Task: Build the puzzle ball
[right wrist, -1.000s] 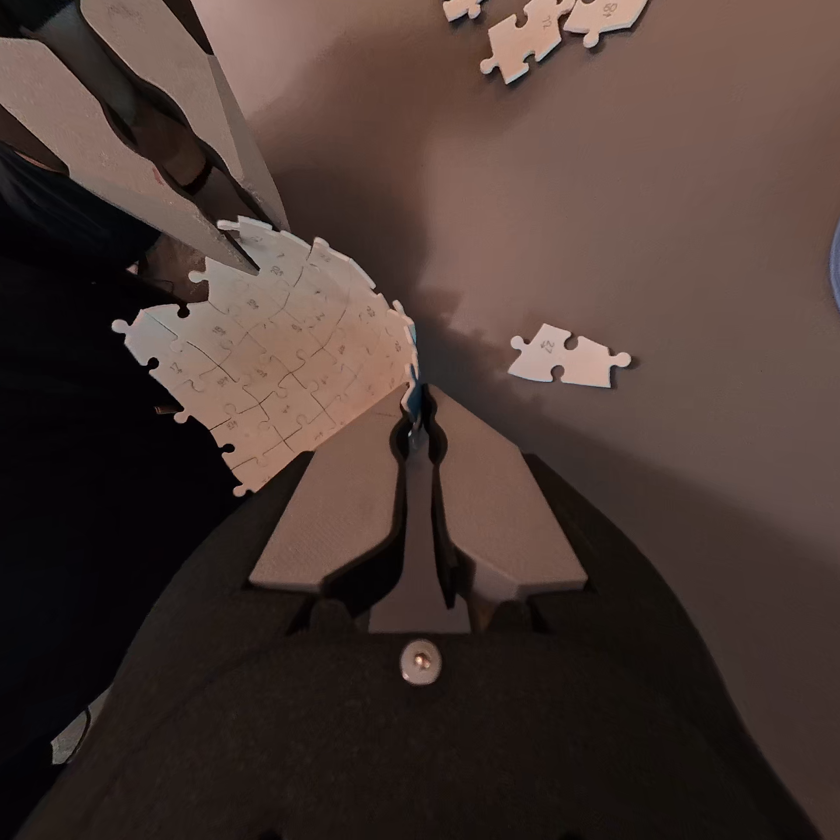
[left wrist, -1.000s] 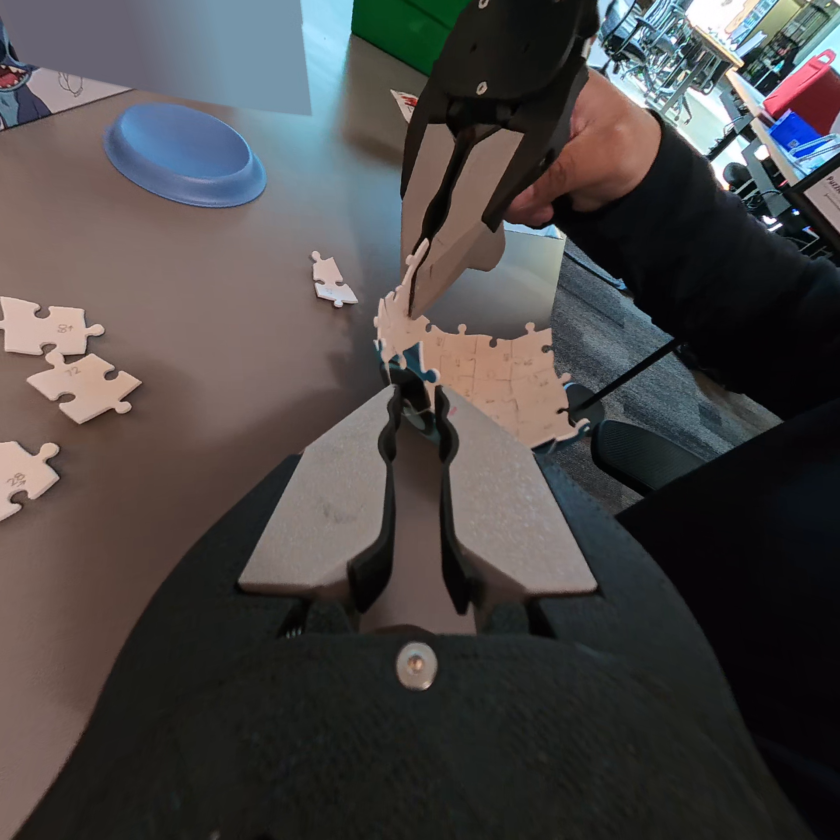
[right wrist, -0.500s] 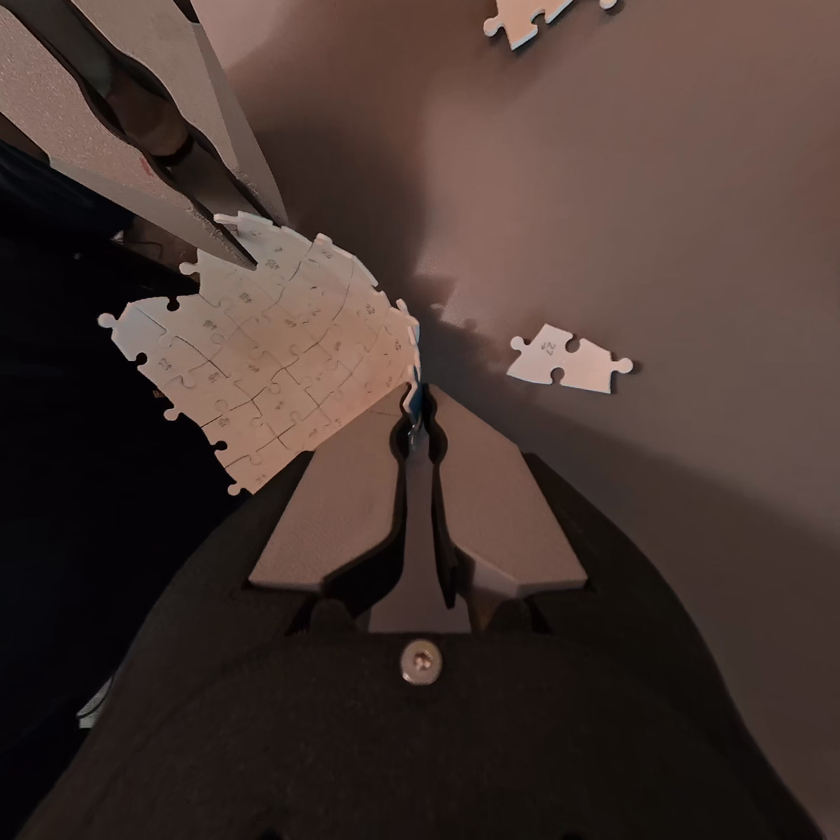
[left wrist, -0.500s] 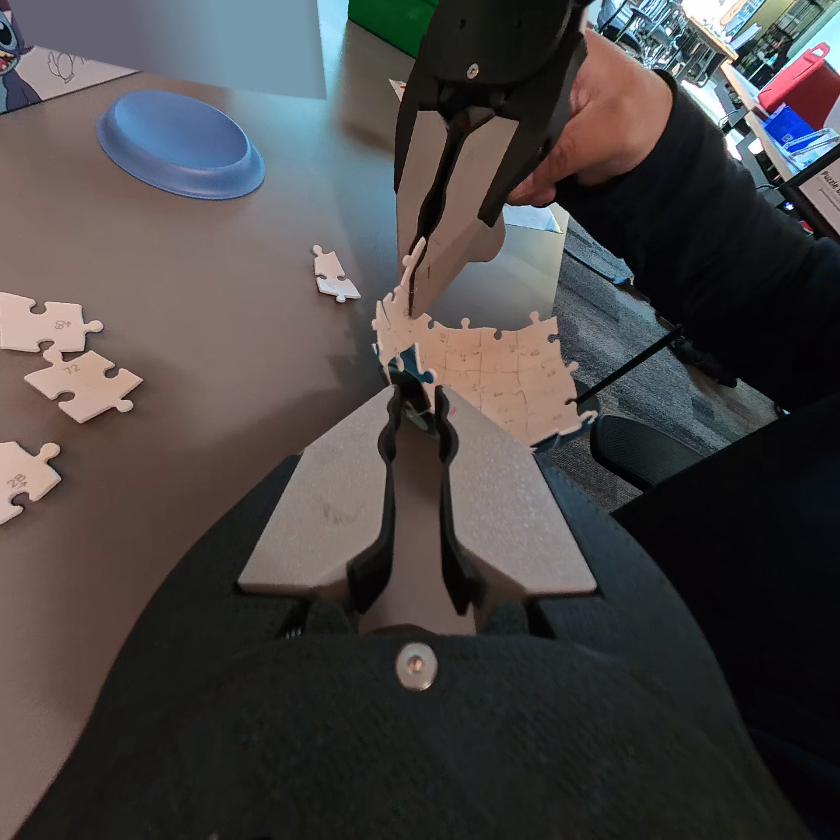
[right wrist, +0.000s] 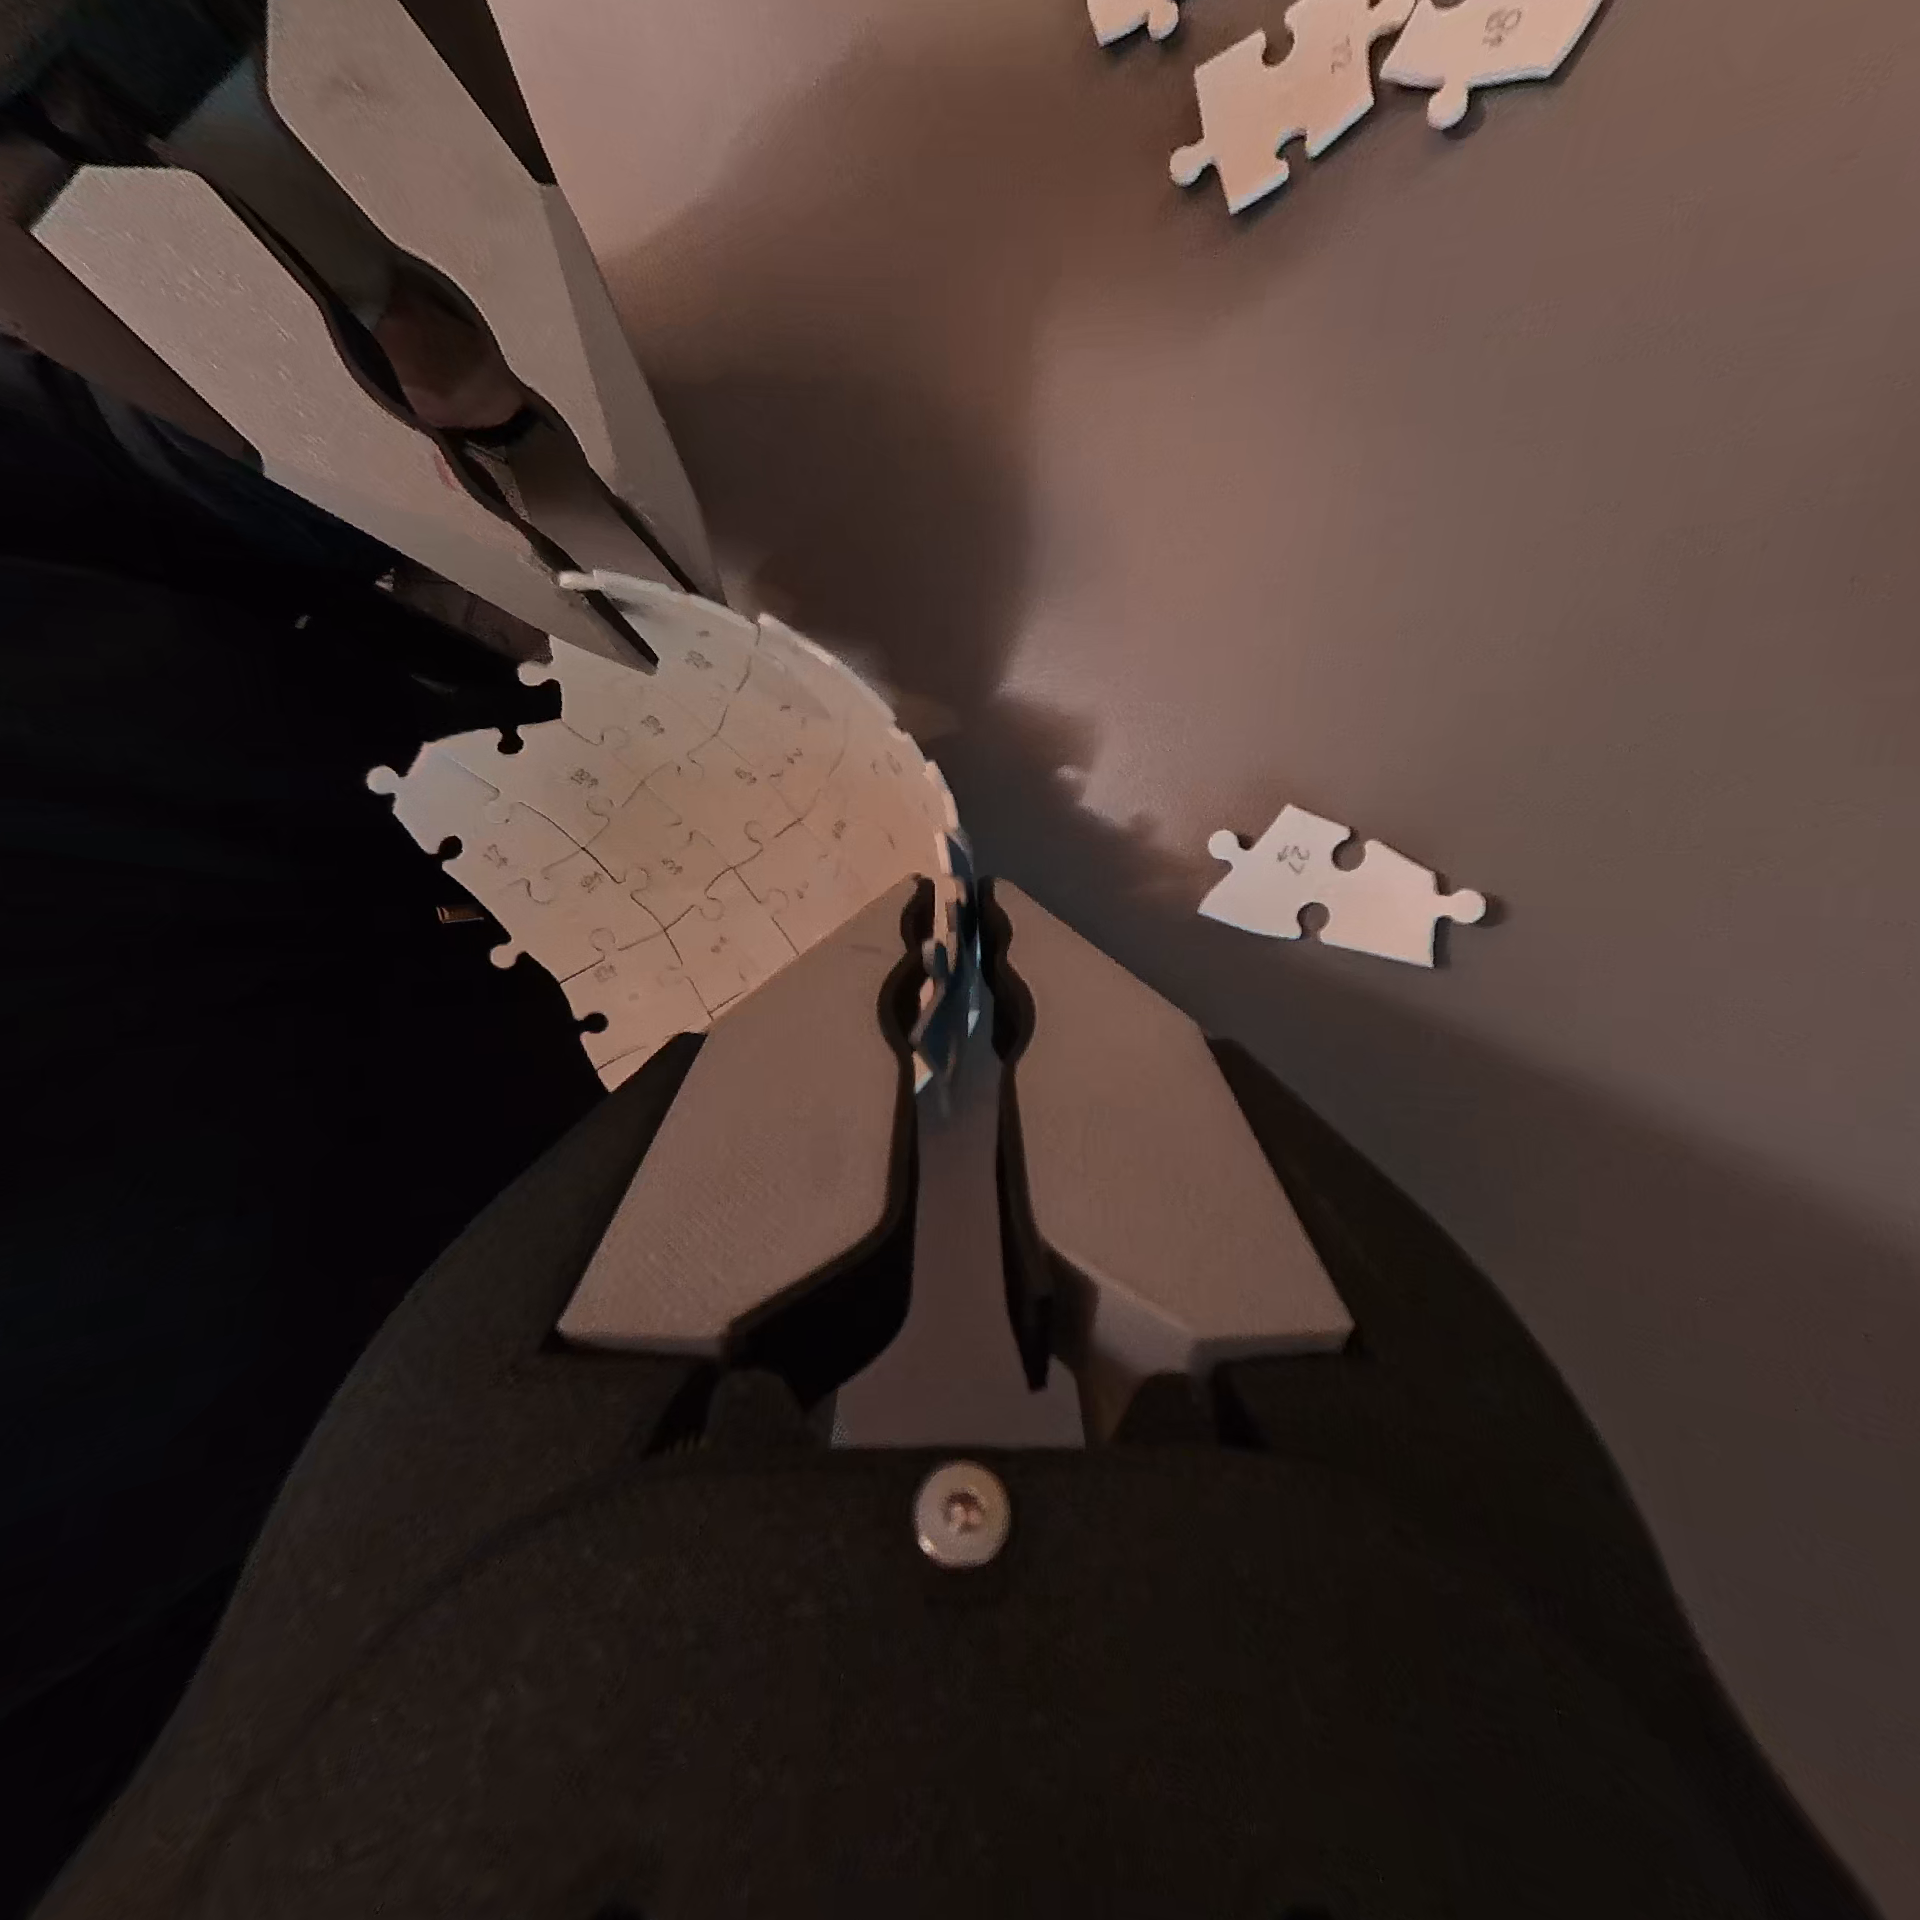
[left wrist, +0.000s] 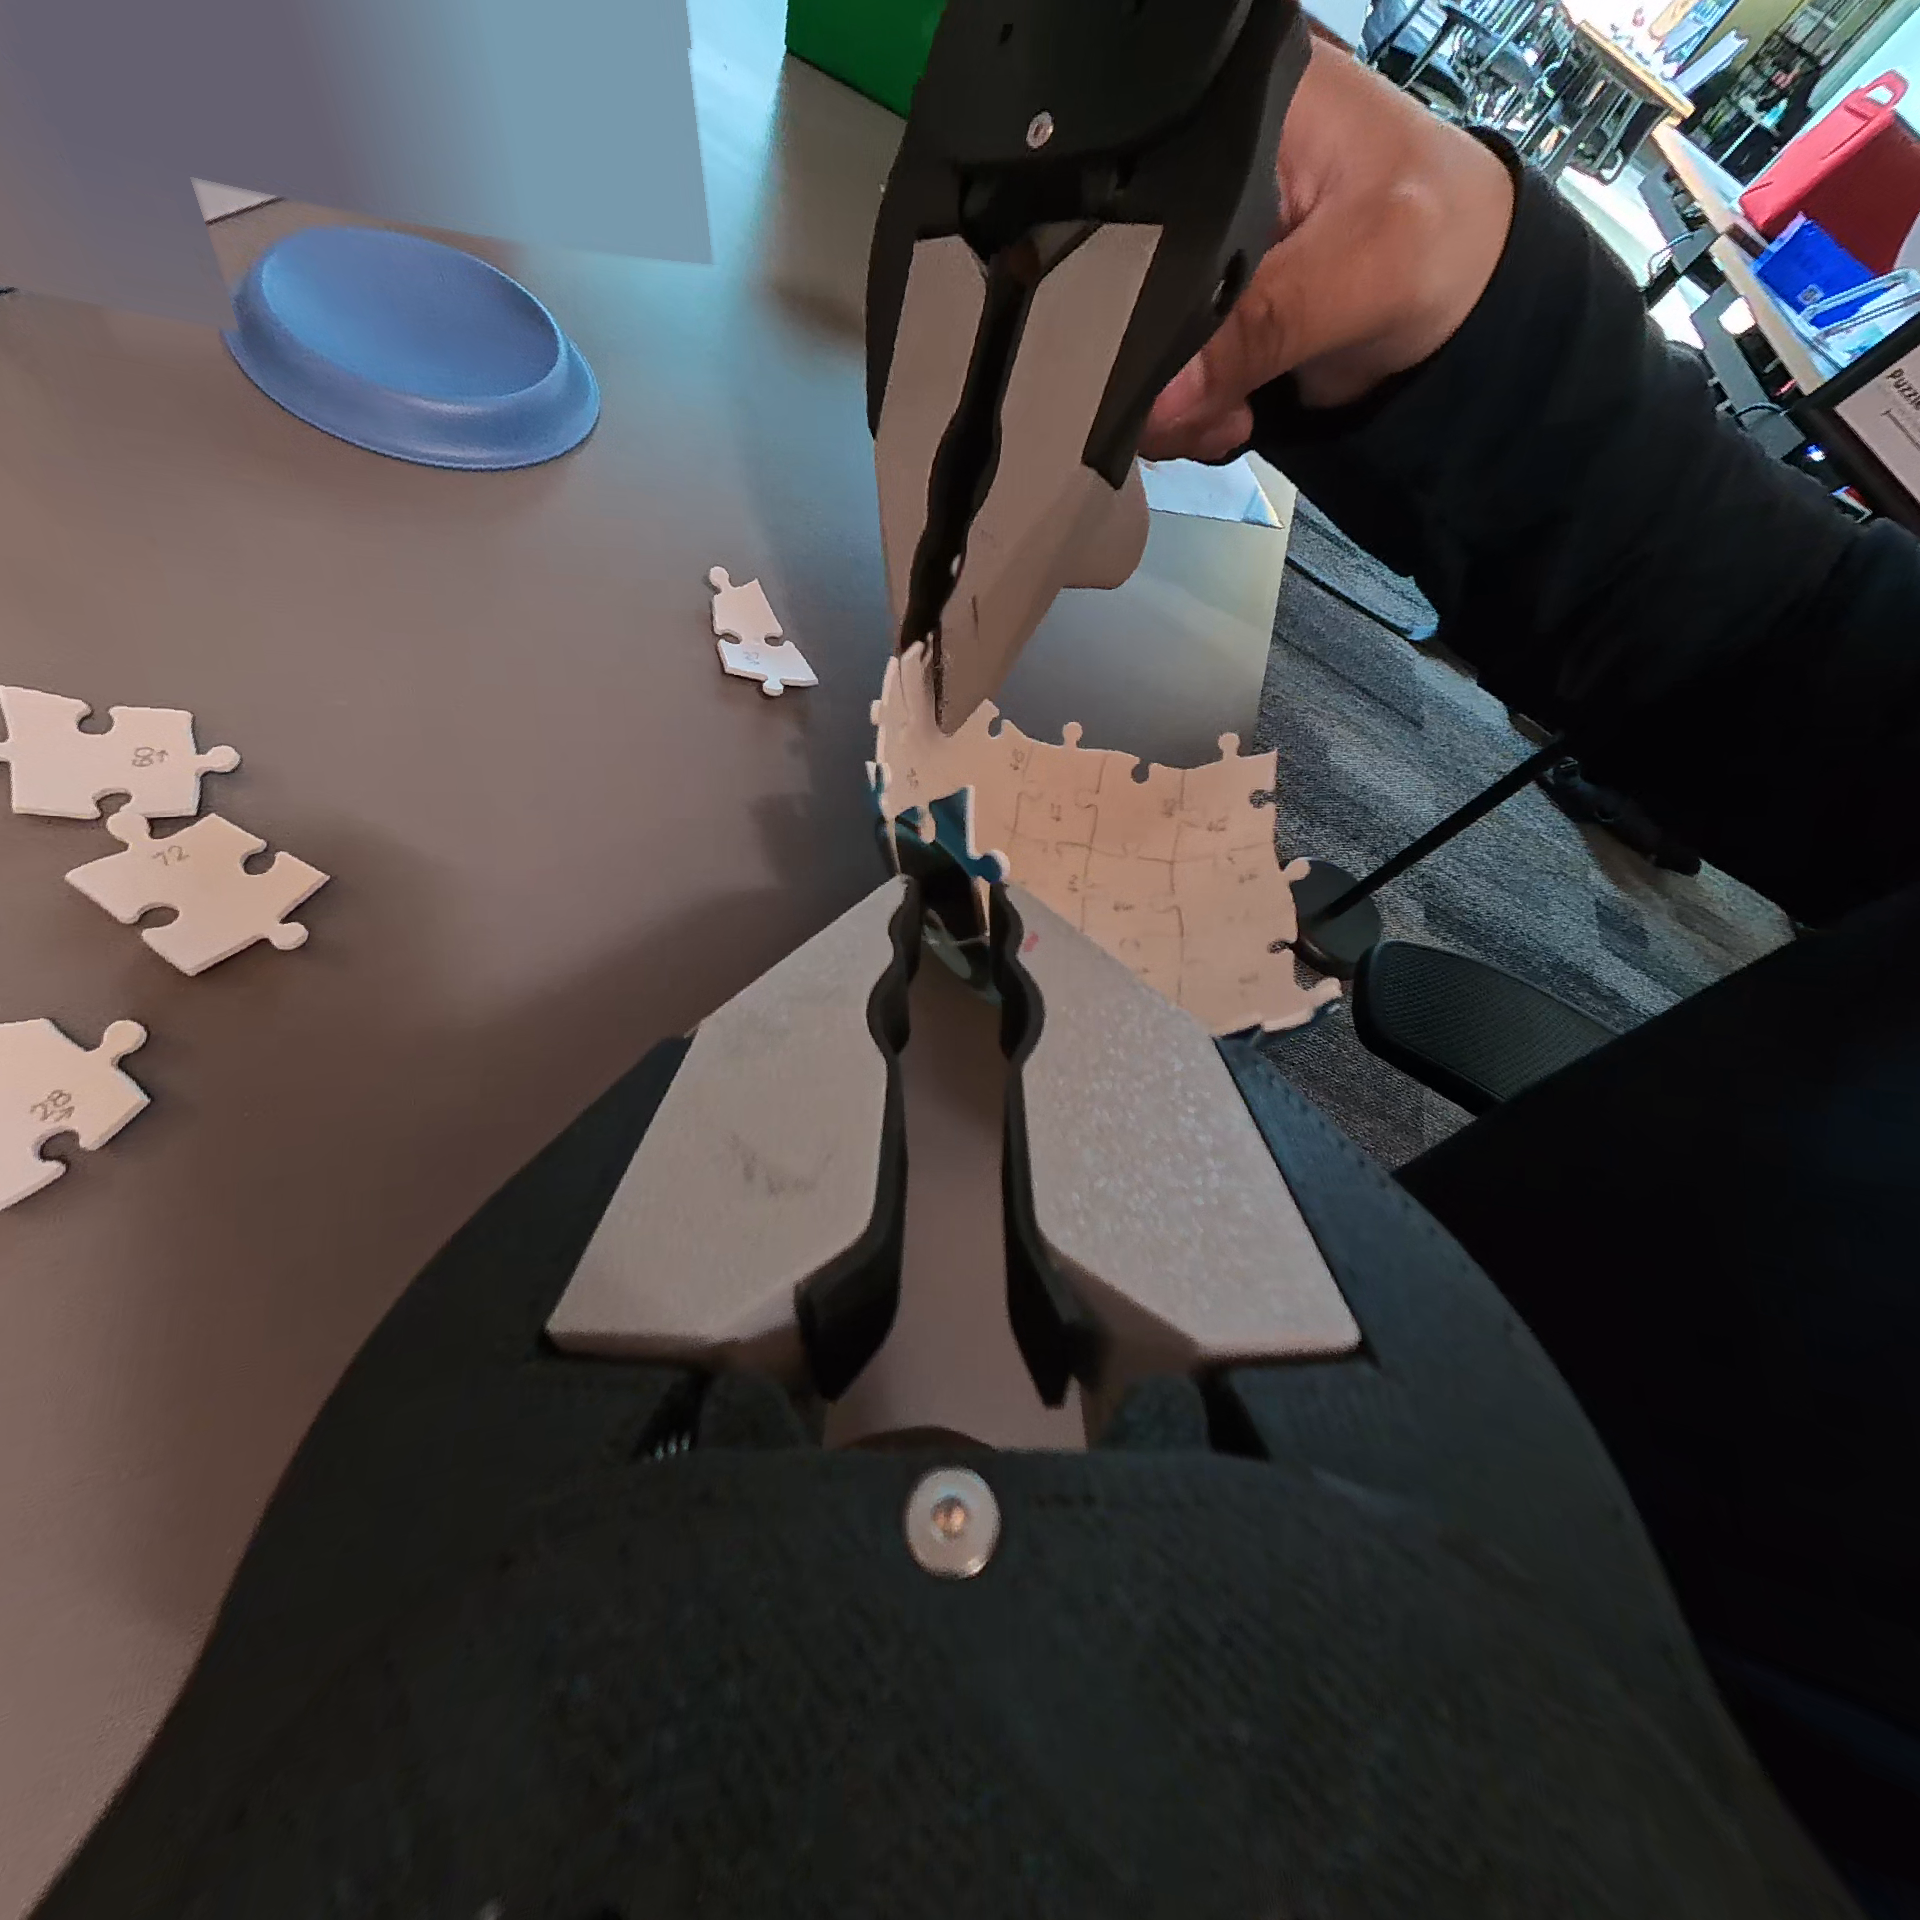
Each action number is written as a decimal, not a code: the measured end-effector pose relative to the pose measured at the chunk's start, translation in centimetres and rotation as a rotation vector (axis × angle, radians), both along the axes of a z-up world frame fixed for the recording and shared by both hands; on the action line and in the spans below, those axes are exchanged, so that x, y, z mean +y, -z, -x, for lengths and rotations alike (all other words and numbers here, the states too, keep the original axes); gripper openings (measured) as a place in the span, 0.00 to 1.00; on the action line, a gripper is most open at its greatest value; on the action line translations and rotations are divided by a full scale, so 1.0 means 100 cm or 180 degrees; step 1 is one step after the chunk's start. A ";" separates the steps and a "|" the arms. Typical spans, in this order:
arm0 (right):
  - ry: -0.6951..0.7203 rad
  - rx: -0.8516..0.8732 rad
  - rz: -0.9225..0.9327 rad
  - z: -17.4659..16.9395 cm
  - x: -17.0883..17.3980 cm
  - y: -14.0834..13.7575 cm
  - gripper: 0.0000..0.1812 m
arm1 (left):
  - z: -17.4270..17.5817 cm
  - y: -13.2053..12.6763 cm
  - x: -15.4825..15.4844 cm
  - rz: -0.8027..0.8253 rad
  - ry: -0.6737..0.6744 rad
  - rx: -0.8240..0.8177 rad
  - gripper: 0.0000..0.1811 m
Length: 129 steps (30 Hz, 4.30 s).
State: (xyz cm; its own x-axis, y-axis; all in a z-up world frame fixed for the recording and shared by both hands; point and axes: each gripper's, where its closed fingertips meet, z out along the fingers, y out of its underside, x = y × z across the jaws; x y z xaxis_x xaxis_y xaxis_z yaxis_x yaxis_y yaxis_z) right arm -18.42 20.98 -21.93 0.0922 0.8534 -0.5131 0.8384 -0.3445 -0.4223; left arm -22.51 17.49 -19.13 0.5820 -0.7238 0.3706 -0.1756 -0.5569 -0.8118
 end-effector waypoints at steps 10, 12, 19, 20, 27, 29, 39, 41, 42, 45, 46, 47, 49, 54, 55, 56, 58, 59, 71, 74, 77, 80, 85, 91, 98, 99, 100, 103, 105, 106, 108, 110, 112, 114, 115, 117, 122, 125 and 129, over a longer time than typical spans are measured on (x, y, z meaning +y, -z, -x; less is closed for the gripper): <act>-0.0148 -0.0057 -0.0092 0.003 -0.004 0.005 0.00 | 0.001 0.001 -0.001 0.0009 -0.0009 0.0018 0.05; -0.0170 -0.0060 -0.0051 0.003 -0.005 0.006 0.00 | 0.001 0.002 0.000 0.0016 -0.0007 0.0018 0.05; -0.0120 0.0034 0.0070 0.007 -0.002 0.007 0.00 | 0.005 0.001 0.002 0.0012 -0.0039 -0.0017 0.05; -0.0113 0.0046 0.0083 0.007 -0.002 0.007 0.00 | 0.005 0.001 0.002 0.0015 -0.0041 -0.0016 0.05; -0.0177 0.0124 0.0095 0.011 -0.003 0.005 0.00 | 0.004 0.001 0.001 0.0013 -0.0021 -0.0002 0.05; -0.0232 0.0066 0.0070 0.010 -0.005 0.007 0.00 | 0.004 0.002 0.001 0.0013 -0.0025 0.0024 0.04; -0.0223 0.0088 0.0110 0.011 -0.007 0.007 0.00 | 0.007 0.002 0.002 0.0021 -0.0051 0.0004 0.04; -0.0186 0.0099 0.0159 0.012 -0.005 0.006 0.00 | 0.008 0.002 0.003 0.0014 -0.0070 -0.0005 0.04; -0.0160 0.0106 0.0144 0.013 -0.002 0.006 0.05 | 0.008 0.001 0.003 0.0009 -0.0074 -0.0011 0.04; -0.0128 0.0142 0.0141 0.014 0.000 0.001 0.10 | 0.009 0.000 0.003 -0.0009 -0.0096 -0.0009 0.03; -0.0128 0.0146 0.0130 0.014 0.000 -0.001 0.12 | 0.009 0.000 0.003 -0.0015 -0.0109 -0.0006 0.03; -0.0121 0.0146 0.0111 0.015 0.001 -0.002 0.13 | 0.010 -0.001 0.003 -0.0015 -0.0121 -0.0009 0.03; -0.0097 0.0152 0.0083 0.014 0.001 -0.006 0.14 | 0.011 -0.001 0.003 -0.0015 -0.0140 -0.0013 0.03; 0.0105 0.0273 -0.0052 0.004 -0.001 -0.022 0.17 | 0.013 -0.001 0.000 0.0003 -0.0177 -0.0035 0.03; 0.0181 0.0269 -0.0130 -0.001 0.000 -0.024 0.17 | 0.013 0.000 0.000 0.0008 -0.0185 -0.0040 0.03; 0.0274 0.0251 -0.0213 -0.006 0.001 -0.025 0.17 | 0.013 0.000 0.000 0.0013 -0.0194 -0.0046 0.03; 0.0476 0.0263 -0.0349 -0.014 0.002 -0.029 0.16 | 0.015 0.000 -0.001 0.0019 -0.0221 -0.0049 0.03; 0.0566 0.0303 -0.0410 -0.017 0.002 -0.032 0.15 | 0.016 0.000 0.000 0.0020 -0.0239 -0.0050 0.02; 0.1009 0.0571 -0.0145 -0.013 -0.021 -0.007 0.17 | 0.021 0.000 -0.004 0.0002 -0.0379 -0.0011 0.02; 0.0962 0.0562 -0.0132 -0.008 -0.023 -0.003 0.11 | 0.019 -0.001 -0.006 0.0000 -0.0359 -0.0017 0.02; 0.0894 0.0552 -0.0273 -0.004 -0.023 0.000 0.00 | 0.019 -0.002 -0.008 0.0001 -0.0340 -0.0012 0.02; 0.0837 0.0510 -0.0477 -0.001 -0.018 0.003 0.00 | 0.019 -0.003 -0.007 0.0000 -0.0321 -0.0021 0.03; 0.0735 0.0423 -0.0671 0.006 -0.009 0.005 0.00 | 0.022 -0.003 -0.004 -0.0008 -0.0322 0.0002 0.04; 0.0685 0.0466 -0.0486 0.016 0.001 0.005 0.00 | 0.029 -0.005 0.001 0.0017 -0.0366 -0.0076 0.04; 0.0665 0.0523 -0.0018 0.020 0.004 0.006 0.12 | 0.029 -0.003 0.001 0.0036 -0.0343 -0.0077 0.04; 0.0639 0.0531 0.0033 0.021 0.004 0.006 0.14 | 0.028 -0.002 0.001 0.0037 -0.0336 -0.0075 0.04; 0.0610 0.0554 0.0068 0.022 0.003 0.006 0.14 | 0.028 -0.002 0.001 0.0036 -0.0334 -0.0068 0.04; 0.0464 0.0659 0.0143 0.024 0.000 0.004 0.05 | 0.028 -0.002 0.000 0.0036 -0.0317 -0.0067 0.04; 0.0360 0.0705 0.0220 0.027 -0.003 0.004 0.06 | 0.027 -0.002 -0.001 0.0031 -0.0295 -0.0066 0.04; 0.0350 0.0691 0.0217 0.028 -0.002 0.006 0.09 | 0.027 -0.001 -0.001 0.0033 -0.0280 -0.0063 0.04; 0.0284 0.0712 0.0211 0.030 -0.001 0.006 0.10 | 0.026 0.000 -0.002 0.0052 -0.0251 -0.0057 0.04; 0.0192 0.0788 0.0223 0.033 -0.002 0.003 0.08 | 0.026 0.001 -0.002 0.0065 -0.0235 -0.0078 0.04; 0.0102 0.0782 0.0196 0.035 -0.003 0.005 0.01 | 0.026 0.001 -0.002 0.0076 -0.0224 -0.0088 0.04; 0.0055 0.0736 0.0196 0.035 -0.004 0.008 0.01 | 0.026 0.002 -0.002 0.0079 -0.0232 -0.0082 0.04; 0.0057 0.0745 0.0204 0.036 -0.004 0.008 0.01 | 0.027 0.001 -0.002 0.0079 -0.0241 -0.0085 0.04; 0.0062 0.0785 0.0237 0.036 -0.004 0.007 0.00 | 0.028 0.001 -0.001 0.0079 -0.0259 -0.0091 0.04; -0.0047 0.0781 0.0495 0.034 -0.013 0.011 0.00 | 0.030 0.003 -0.001 0.0113 -0.0249 -0.0119 0.04; 0.0022 0.0821 0.0611 0.036 -0.010 0.011 0.00 | 0.031 0.002 0.001 0.0115 -0.0263 -0.0158 0.04; 0.0098 0.0866 0.0710 0.038 -0.007 0.010 0.00 | 0.031 0.001 0.001 0.0101 -0.0262 -0.0147 0.04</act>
State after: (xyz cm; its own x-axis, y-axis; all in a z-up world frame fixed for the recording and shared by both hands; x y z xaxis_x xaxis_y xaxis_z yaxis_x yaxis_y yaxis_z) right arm -22.26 20.29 -22.90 -0.0496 0.7164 -0.6959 0.6934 -0.4768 -0.5403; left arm -25.60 17.55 -19.23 0.6208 -0.6617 0.4204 -0.0910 -0.5935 -0.7997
